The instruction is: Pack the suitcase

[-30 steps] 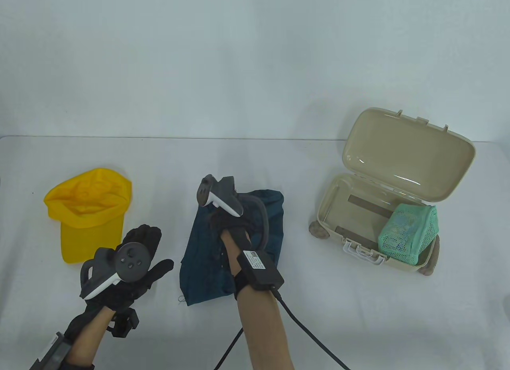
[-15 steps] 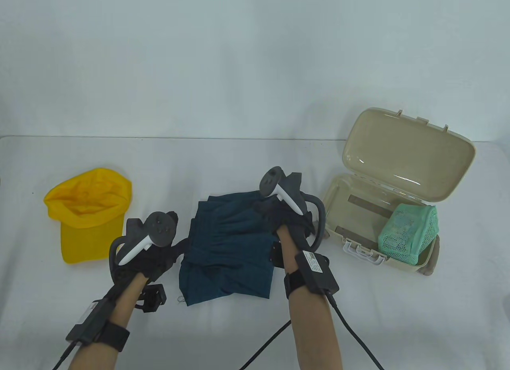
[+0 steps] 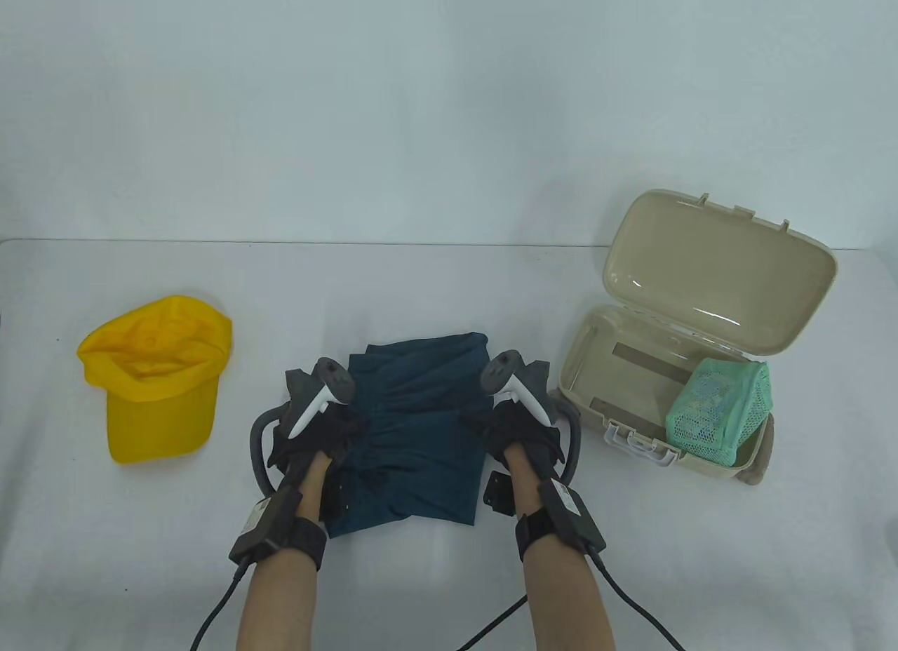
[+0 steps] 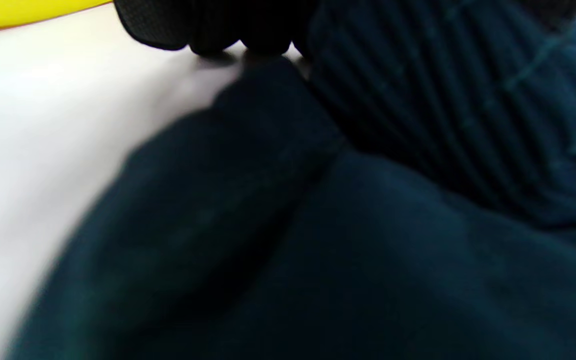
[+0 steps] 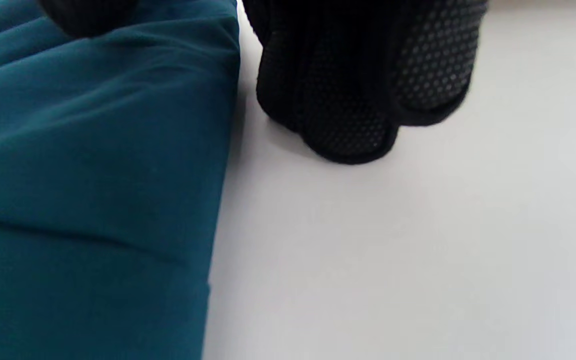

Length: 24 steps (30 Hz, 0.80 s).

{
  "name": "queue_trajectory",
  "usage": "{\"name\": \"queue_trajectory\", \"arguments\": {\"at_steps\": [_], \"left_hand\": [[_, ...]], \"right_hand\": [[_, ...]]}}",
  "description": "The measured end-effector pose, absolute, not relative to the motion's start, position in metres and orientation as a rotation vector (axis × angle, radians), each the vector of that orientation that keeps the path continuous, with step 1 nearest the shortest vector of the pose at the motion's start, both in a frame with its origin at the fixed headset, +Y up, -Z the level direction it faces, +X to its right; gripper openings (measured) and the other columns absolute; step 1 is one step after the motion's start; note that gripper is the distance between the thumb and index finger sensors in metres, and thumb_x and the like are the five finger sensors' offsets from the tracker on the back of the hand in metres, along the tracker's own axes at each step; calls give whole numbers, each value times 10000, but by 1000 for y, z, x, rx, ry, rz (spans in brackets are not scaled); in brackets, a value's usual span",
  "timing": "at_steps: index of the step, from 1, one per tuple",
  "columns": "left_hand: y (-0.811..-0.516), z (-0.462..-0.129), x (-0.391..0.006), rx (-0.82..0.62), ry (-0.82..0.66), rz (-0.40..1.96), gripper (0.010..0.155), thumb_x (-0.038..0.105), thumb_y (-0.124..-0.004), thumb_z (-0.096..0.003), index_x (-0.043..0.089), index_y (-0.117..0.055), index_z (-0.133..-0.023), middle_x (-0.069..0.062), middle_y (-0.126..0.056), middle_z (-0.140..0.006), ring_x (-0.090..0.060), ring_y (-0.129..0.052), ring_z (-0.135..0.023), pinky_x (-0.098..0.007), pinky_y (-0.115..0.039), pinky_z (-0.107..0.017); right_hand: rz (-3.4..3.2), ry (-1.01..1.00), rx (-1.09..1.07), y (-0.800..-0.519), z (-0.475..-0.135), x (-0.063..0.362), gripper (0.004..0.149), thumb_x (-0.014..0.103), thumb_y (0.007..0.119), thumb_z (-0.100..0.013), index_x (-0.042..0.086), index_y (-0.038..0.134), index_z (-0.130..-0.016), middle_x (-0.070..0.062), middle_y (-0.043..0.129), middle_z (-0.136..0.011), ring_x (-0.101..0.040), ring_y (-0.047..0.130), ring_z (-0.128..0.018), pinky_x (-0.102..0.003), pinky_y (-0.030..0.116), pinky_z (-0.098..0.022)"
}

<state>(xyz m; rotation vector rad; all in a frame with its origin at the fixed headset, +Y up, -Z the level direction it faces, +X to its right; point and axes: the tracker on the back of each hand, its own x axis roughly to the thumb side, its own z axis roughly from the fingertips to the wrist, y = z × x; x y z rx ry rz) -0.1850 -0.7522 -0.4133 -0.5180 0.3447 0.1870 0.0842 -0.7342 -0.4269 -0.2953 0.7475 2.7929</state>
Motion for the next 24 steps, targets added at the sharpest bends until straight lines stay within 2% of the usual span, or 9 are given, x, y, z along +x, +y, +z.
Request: {"name": "queue_trajectory", "arguments": {"at_steps": [2, 6, 8, 12, 15, 16, 20, 24], "left_hand": [[-752, -416, -179, -527, 349, 131, 899, 606, -713, -439, 74, -479, -1125, -237, -417, -1178, -537, -482, -1047, -633, -483, -750], [-751, -416, -161, -538, 337, 178, 808, 535, -789, -460, 63, -542, -1066, -252, -431, -1164, -550, -498, -1023, -682, -512, -724], [-750, -415, -152, -514, 345, 206, 774, 485, -810, -476, 71, -480, -1042, -241, -476, -1128, -530, -545, -971, -632, -571, -723], [-744, -411, -141, -464, 337, 224, 723, 393, -839, -484, 127, -438, -1024, -99, -704, -979, -363, -837, -806, -471, -787, -662], [-744, -409, -151, -522, 348, 418, 731, 361, -853, -480, 111, -473, -1052, -48, -796, -902, -292, -918, -726, -418, -853, -598], [-745, -408, -158, -555, 351, 494, 722, 356, -851, -482, 104, -492, -1056, -49, -800, -903, -284, -916, -728, -414, -856, -593], [-750, -402, -182, -617, 365, 778, 703, 334, -841, -491, 62, -521, -1055, -90, -820, -897, -284, -939, -723, -417, -866, -568], [-734, -402, -189, -566, 323, 954, 697, 354, -837, -490, 59, -542, -1048, -75, -833, -889, -260, -986, -657, -394, -892, -521]], "right_hand": [[2770, 765, -288, -736, -427, 83, 870, 668, 627, -472, -29, 677, -990, -103, 960, -729, -223, 1034, -583, -338, 907, -386], [2774, 739, -302, -739, -426, 78, 841, 651, 678, -463, -28, 693, -958, -59, 978, -671, -187, 1043, -532, -317, 914, -368], [2753, 753, -291, -740, -426, 76, 816, 632, 703, -464, -22, 696, -953, -52, 977, -674, -183, 1042, -535, -315, 913, -372], [2665, 761, -321, -743, -424, 77, 715, 534, 769, -477, -4, 699, -943, -35, 972, -685, -164, 1043, -534, -311, 910, -381], [2566, 750, -354, -748, -419, 82, 532, 394, 797, -498, 51, 745, -901, 3, 971, -675, -139, 1045, -517, -305, 905, -386], [2534, 743, -359, -750, -417, 86, 498, 384, 796, -497, 72, 762, -883, 16, 972, -667, -129, 1046, -501, -301, 905, -385], [2377, 807, -322, -751, -413, 102, 454, 368, 788, -504, 104, 796, -873, 16, 974, -680, -137, 1050, -502, -314, 901, -391], [2241, 728, -237, -727, -413, 117, 443, 369, 781, -509, 133, 782, -884, 11, 989, -657, -140, 1055, -488, -315, 901, -390]]}}
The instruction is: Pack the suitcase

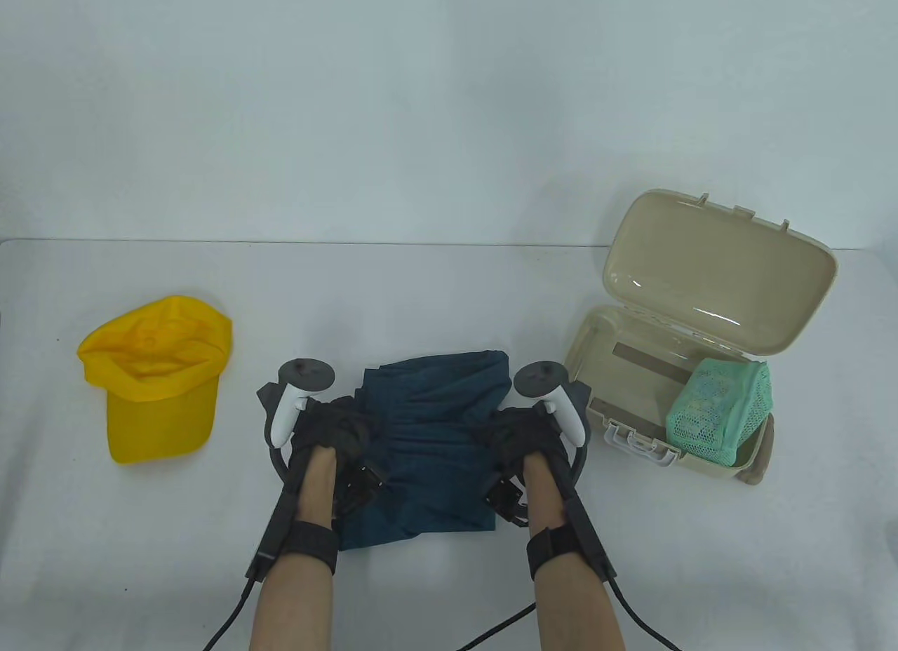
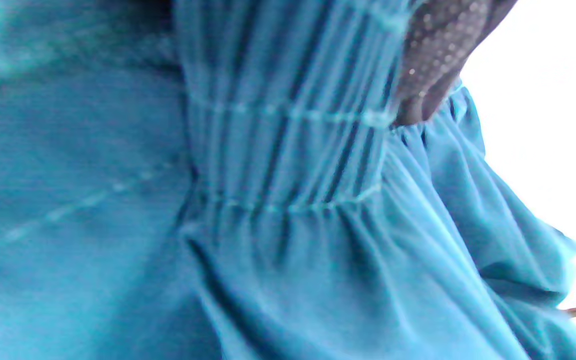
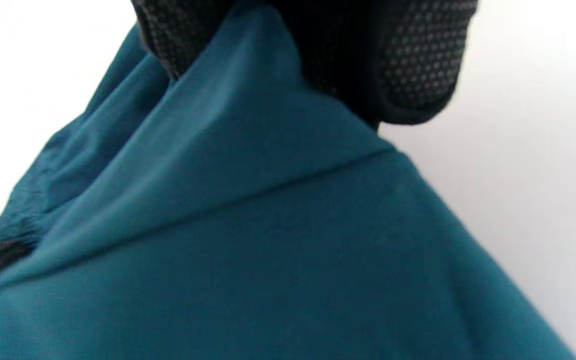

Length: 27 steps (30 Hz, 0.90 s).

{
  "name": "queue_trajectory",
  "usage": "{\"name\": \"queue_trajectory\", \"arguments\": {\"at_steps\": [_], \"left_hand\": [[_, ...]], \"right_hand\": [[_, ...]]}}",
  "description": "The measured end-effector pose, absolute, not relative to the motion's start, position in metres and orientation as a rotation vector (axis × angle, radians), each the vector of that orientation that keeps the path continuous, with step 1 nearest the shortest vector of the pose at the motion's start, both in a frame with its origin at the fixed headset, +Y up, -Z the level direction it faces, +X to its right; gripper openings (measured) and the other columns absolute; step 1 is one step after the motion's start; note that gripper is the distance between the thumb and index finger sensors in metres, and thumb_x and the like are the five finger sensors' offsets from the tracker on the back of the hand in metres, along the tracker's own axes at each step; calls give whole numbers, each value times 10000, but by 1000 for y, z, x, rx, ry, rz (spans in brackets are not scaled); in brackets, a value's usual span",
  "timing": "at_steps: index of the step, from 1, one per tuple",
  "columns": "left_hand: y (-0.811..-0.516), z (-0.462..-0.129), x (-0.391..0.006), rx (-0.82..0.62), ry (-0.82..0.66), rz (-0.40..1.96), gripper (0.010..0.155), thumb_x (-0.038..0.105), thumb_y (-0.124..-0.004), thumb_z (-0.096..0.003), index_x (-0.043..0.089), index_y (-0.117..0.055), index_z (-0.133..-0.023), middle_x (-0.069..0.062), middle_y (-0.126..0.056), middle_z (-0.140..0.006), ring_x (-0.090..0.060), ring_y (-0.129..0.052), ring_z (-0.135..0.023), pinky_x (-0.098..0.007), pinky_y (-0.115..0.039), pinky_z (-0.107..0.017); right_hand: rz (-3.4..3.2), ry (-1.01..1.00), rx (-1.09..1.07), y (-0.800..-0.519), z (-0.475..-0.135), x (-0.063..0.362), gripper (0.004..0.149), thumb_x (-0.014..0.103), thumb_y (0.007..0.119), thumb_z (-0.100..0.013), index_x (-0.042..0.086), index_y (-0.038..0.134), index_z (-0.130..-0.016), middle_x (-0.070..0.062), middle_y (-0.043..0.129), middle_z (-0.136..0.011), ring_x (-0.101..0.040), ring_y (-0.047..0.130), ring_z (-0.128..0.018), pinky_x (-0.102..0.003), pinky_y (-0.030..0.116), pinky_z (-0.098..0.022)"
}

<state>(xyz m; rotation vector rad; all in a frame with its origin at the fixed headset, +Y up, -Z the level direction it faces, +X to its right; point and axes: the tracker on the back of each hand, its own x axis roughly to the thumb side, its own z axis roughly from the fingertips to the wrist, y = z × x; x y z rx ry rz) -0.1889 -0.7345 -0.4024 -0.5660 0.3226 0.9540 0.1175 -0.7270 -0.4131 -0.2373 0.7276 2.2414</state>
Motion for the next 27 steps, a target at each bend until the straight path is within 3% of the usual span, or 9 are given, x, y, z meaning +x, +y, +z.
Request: {"name": "queue_trajectory", "arguments": {"at_steps": [7, 9, 14, 19, 27], "left_hand": [[-643, -424, -159, -448, 72, 1123, 688, 370, -810, -508, 74, -526, -1060, -72, -824, -904, -254, -987, -651, -386, -894, -515], [-617, -434, -138, -430, -21, 1122, 688, 380, -798, -514, 80, -517, -1066, -71, -818, -910, -253, -979, -659, -390, -887, -523], [-578, -457, -80, -426, -151, 1085, 681, 431, -777, -523, 149, -506, -1081, -15, -802, -934, -232, -947, -699, -427, -825, -578], [-566, -478, -20, -455, -245, 969, 664, 424, -739, -547, 231, -439, -1107, 53, -741, -1020, -216, -887, -858, -471, -730, -700], [-597, -496, 45, -498, -311, 964, 620, 372, -719, -558, 322, -416, -1096, 139, -703, -1073, -155, -831, -986, -495, -663, -780]], "right_hand": [[2129, 463, -130, -637, -410, 166, 447, 371, 773, -518, 127, 772, -894, 7, 986, -657, -141, 1055, -478, -316, 901, -385], [2128, 369, -129, -607, -407, 188, 448, 371, 771, -520, 128, 769, -897, 9, 984, -660, -140, 1054, -481, -315, 900, -387], [2142, 200, -209, -560, -398, 240, 447, 373, 765, -524, 136, 762, -904, 8, 979, -669, -142, 1049, -492, -319, 896, -396], [2153, 84, -337, -547, -394, 285, 443, 373, 756, -529, 155, 745, -915, 12, 962, -698, -157, 1036, -534, -337, 883, -428], [2157, 26, -540, -577, -393, 340, 442, 368, 741, -535, 178, 721, -934, 17, 943, -744, -181, 1017, -608, -373, 862, -483]]}}
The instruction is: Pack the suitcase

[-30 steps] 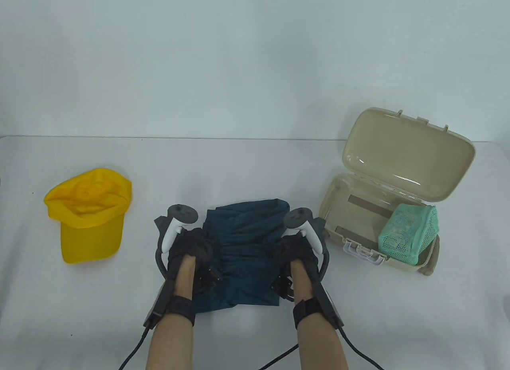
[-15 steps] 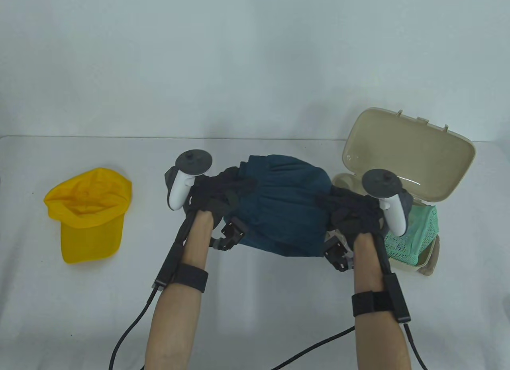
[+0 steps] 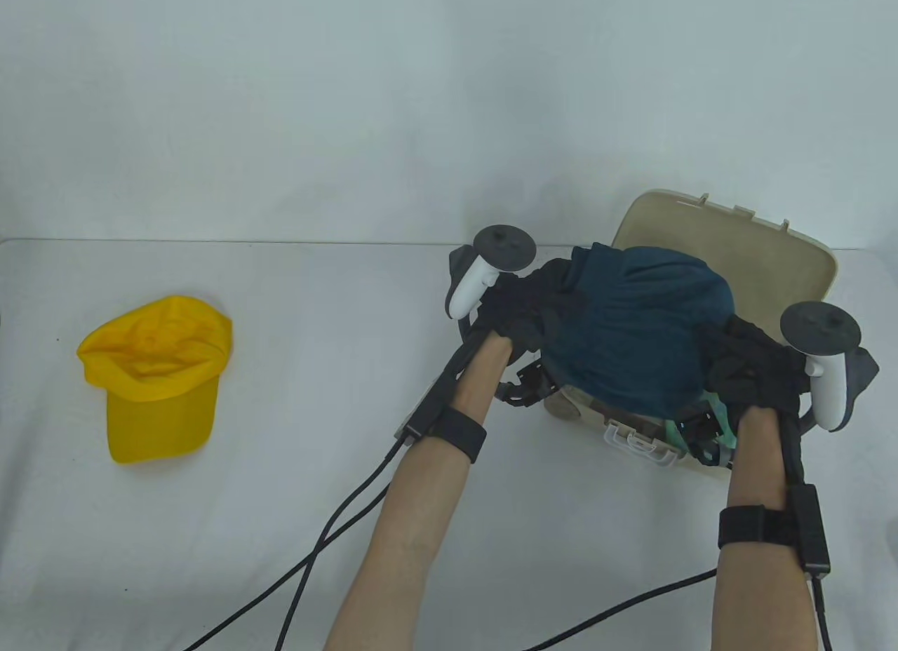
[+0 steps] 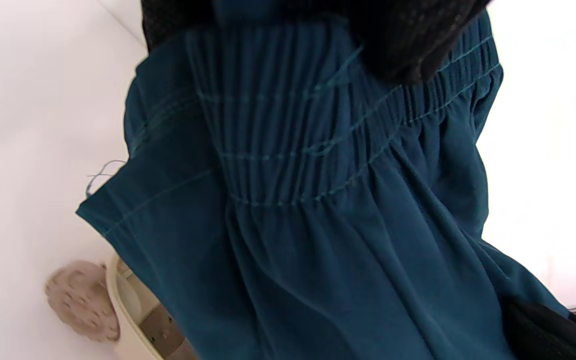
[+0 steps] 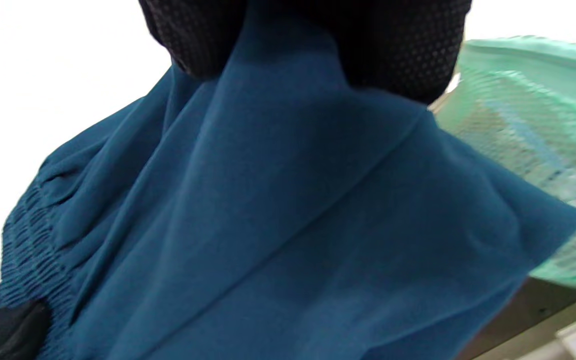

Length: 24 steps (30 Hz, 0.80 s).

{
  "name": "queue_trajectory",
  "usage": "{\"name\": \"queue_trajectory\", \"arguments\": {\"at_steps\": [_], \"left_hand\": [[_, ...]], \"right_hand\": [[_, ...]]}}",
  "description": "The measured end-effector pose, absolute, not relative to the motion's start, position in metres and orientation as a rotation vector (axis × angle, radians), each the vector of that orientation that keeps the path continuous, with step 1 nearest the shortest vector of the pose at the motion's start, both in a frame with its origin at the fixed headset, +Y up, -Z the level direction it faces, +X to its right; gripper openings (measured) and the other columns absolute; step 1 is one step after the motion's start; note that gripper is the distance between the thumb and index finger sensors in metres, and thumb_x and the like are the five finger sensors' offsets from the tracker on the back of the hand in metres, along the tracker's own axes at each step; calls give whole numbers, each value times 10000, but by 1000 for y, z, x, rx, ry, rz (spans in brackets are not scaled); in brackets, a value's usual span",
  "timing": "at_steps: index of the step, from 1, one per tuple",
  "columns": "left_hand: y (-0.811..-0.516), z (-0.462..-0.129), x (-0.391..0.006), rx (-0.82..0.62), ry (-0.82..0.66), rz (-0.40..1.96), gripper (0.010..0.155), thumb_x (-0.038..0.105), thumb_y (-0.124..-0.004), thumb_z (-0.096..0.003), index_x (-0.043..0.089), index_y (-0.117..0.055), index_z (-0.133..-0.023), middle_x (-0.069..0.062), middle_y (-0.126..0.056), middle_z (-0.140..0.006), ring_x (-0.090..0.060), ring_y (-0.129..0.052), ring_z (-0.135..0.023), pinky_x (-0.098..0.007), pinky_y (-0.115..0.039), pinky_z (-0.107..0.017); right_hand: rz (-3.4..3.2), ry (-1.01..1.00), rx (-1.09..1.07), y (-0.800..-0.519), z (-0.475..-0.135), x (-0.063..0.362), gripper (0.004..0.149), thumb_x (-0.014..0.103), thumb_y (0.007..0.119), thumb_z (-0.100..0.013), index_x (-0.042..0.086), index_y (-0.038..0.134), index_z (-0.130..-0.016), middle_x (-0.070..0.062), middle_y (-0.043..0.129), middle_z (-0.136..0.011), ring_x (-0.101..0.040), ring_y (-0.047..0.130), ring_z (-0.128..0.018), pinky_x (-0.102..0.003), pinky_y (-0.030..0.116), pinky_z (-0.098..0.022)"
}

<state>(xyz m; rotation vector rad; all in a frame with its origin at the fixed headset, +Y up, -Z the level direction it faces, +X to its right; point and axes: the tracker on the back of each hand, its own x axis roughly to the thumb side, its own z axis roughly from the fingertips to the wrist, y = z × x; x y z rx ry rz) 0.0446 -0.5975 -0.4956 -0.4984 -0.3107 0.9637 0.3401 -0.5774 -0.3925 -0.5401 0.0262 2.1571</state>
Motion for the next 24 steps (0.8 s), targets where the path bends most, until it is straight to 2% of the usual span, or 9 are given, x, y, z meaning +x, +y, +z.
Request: {"name": "queue_trajectory", "arguments": {"at_steps": [7, 11, 15, 18, 20, 22, 24], "left_hand": [[-648, -503, 75, -599, -307, 1033, 602, 401, -675, -588, 441, -333, -1082, 214, -598, -1137, -103, -720, -1084, -452, -596, -850], [-679, -505, 84, -657, -249, 994, 643, 397, -670, -593, 402, -293, -1115, 131, -551, -1179, -159, -681, -1106, -448, -590, -846], [-694, -505, 88, -688, -245, 979, 741, 391, -682, -585, 320, -214, -1154, 18, -454, -1228, -234, -620, -1134, -428, -590, -842], [-691, -503, 86, -661, -264, 949, 768, 395, -687, -578, 287, -190, -1153, -35, -354, -1240, -275, -532, -1156, -432, -543, -853], [-685, -500, 82, -614, -288, 905, 774, 410, -691, -567, 287, -198, -1151, -35, -354, -1236, -281, -529, -1150, -443, -539, -845], [-676, -492, 74, -565, -317, 860, 778, 419, -697, -557, 279, -212, -1150, -48, -351, -1231, -300, -523, -1141, -457, -532, -836], [-667, -485, 62, -508, -344, 816, 784, 432, -703, -548, 267, -228, -1150, -64, -355, -1225, -319, -524, -1131, -470, -536, -823]], "right_hand": [[2183, 34, -674, -611, -396, 364, 436, 361, 722, -542, 210, 697, -951, 22, 921, -789, -201, 997, -664, -402, 844, -523], [2197, 105, -726, -645, -400, 370, 449, 353, 696, -552, 228, 662, -982, 22, 889, -859, -220, 965, -745, -414, 827, -561], [2177, 172, -781, -677, -404, 374, 486, 370, 674, -558, 233, 606, -1020, 25, 846, -924, -223, 915, -793, -404, 801, -599], [2165, 184, -759, -679, -407, 375, 526, 409, 658, -557, 232, 567, -1045, 22, 821, -957, -224, 898, -786, -399, 795, -602], [2193, 243, -694, -672, -411, 373, 622, 464, 648, -542, 182, 513, -1080, -34, 771, -1016, -286, 873, -824, -436, 776, -617], [2273, 258, -686, -658, -412, 369, 729, 525, 632, -526, 124, 447, -1107, -99, 703, -1068, -351, 834, -873, -469, 762, -619], [2350, 194, -714, -644, -409, 365, 773, 558, 624, -517, 109, 426, -1114, -119, 680, -1084, -365, 807, -915, -477, 758, -620]]}}
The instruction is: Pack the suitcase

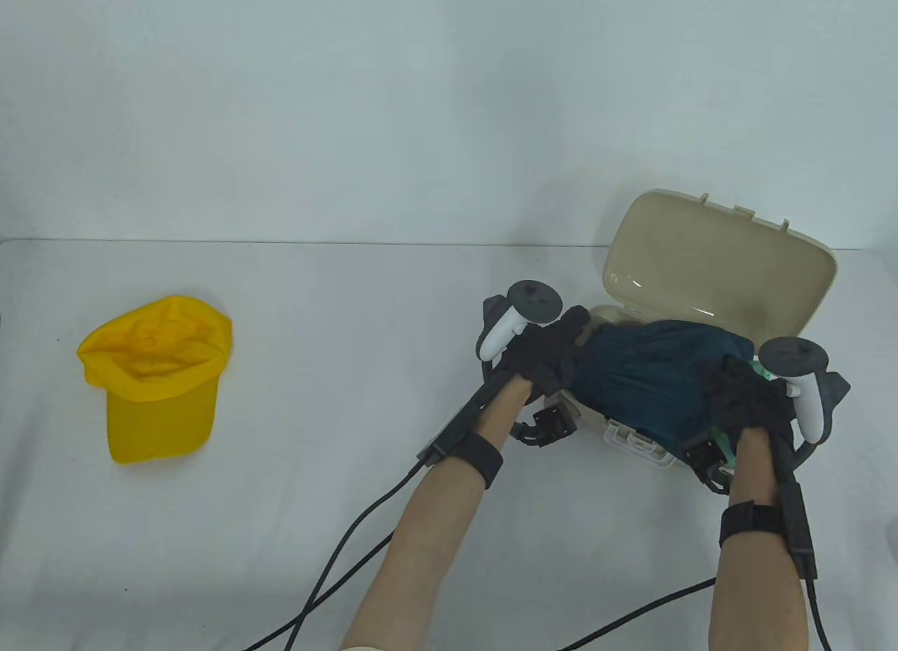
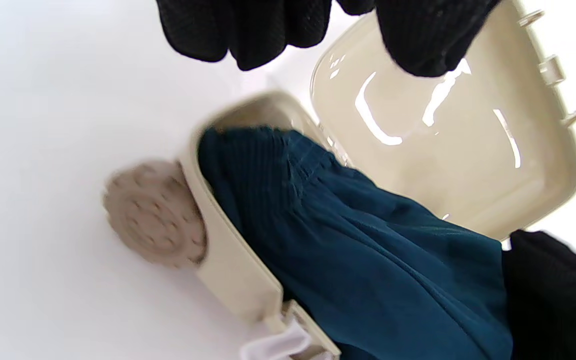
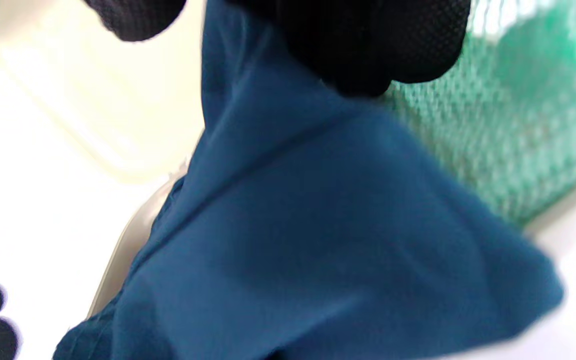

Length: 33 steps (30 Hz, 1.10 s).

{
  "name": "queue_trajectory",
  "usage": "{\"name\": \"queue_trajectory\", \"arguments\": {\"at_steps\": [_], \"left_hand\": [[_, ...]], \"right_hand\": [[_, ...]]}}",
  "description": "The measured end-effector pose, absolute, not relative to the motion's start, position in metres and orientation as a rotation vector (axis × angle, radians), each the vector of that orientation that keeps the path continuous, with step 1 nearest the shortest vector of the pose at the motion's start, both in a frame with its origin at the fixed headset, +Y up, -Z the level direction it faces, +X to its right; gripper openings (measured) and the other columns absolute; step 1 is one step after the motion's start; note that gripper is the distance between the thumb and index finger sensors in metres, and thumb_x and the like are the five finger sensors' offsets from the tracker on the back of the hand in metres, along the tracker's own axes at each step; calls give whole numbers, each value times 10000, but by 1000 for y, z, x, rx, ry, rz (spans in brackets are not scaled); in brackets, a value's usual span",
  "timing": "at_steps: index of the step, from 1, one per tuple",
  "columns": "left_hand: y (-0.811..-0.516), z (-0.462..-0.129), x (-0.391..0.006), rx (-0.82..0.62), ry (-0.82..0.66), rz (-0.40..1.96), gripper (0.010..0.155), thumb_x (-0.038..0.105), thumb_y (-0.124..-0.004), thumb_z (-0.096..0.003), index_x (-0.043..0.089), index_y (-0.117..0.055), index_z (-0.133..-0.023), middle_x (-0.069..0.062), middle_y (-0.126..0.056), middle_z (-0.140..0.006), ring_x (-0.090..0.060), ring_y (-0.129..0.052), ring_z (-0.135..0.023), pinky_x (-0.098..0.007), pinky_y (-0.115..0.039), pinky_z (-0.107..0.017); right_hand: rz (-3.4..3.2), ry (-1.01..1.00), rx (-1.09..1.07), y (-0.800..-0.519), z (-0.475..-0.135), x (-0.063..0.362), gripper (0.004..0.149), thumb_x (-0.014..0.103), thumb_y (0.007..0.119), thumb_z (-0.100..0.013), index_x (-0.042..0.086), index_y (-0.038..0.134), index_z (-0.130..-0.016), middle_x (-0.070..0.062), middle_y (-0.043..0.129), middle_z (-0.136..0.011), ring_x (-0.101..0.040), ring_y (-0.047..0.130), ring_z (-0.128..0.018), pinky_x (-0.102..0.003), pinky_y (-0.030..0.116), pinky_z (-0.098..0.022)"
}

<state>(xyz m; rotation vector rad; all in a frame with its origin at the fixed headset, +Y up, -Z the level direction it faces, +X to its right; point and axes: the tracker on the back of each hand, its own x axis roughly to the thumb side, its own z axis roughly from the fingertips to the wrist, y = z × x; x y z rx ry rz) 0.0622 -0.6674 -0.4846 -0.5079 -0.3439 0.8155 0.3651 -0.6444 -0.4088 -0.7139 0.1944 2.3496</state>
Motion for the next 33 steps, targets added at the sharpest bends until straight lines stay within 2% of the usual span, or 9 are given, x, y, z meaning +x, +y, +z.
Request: {"name": "queue_trajectory", "arguments": {"at_steps": [4, 7, 8, 16, 19, 24, 28, 33], "left_hand": [[-649, -461, 18, -371, -374, 626, 792, 497, -692, -529, 267, -256, -1150, -72, -371, -1223, -334, -530, -1124, -482, -543, -812], [-640, -435, -30, -256, -357, 460, 791, 526, -675, -523, 266, -272, -1151, -69, -390, -1221, -341, -536, -1121, -492, -546, -808], [-637, -424, -50, -218, -349, 407, 789, 536, -669, -521, 270, -275, -1150, -68, -394, -1221, -339, -540, -1121, -493, -550, -806], [-640, -360, -180, -75, -183, 160, 798, 561, -666, -504, 286, -287, -1150, -55, -393, -1227, -339, -523, -1133, -512, -534, -814], [-649, -347, -233, -88, -84, 106, 809, 565, -675, -496, 295, -280, -1149, -48, -382, -1230, -335, -508, -1142, -516, -525, -819], [-666, -341, -309, -145, 78, 25, 850, 573, -709, -469, 313, -264, -1145, -31, -345, -1236, -322, -465, -1159, -518, -493, -836], [-684, -343, -356, -243, 173, -14, 935, 581, -772, -421, 340, -222, -1137, -14, -290, -1243, -320, -396, -1182, -524, -448, -855], [-717, -352, -392, -423, 247, -104, 1026, 583, -810, -390, 357, -128, -1122, 0, -201, -1246, -320, -304, -1197, -521, -401, -868]], "right_hand": [[2454, 36, -635, -612, -397, 342, 816, 595, 596, -517, 95, 377, -1123, -154, 611, -1113, -404, 739, -954, -505, 716, -650], [2479, -6, -355, -598, -383, 303, 821, 607, 578, -518, 108, 351, -1129, -156, 561, -1138, -431, 671, -995, -545, 657, -688], [2488, -33, -232, -597, -374, 281, 824, 615, 569, -517, 115, 342, -1131, -160, 534, -1149, -445, 633, -1016, -567, 624, -702], [2680, -190, 220, -611, -318, 187, 868, 688, 506, -488, 145, 330, -1142, -136, 484, -1191, -456, 544, -1082, -624, 555, -727], [2783, -243, 382, -617, -296, 162, 887, 706, 486, -477, 157, 296, -1147, -124, 432, -1213, -466, 473, -1109, -651, 504, -739], [2941, -318, 531, -633, -276, 138, 918, 728, 457, -459, 158, 243, -1146, -124, 360, -1228, -478, 385, -1118, -669, 444, -746], [3012, -317, 572, -649, -274, 133, 924, 732, 457, -450, 161, 247, -1146, -129, 350, -1229, -478, 363, -1122, -673, 417, -748], [3003, -256, 560, -655, -277, 136, 925, 731, 458, -450, 157, 252, -1146, -133, 356, -1228, -479, 365, -1121, -675, 413, -747]]}}
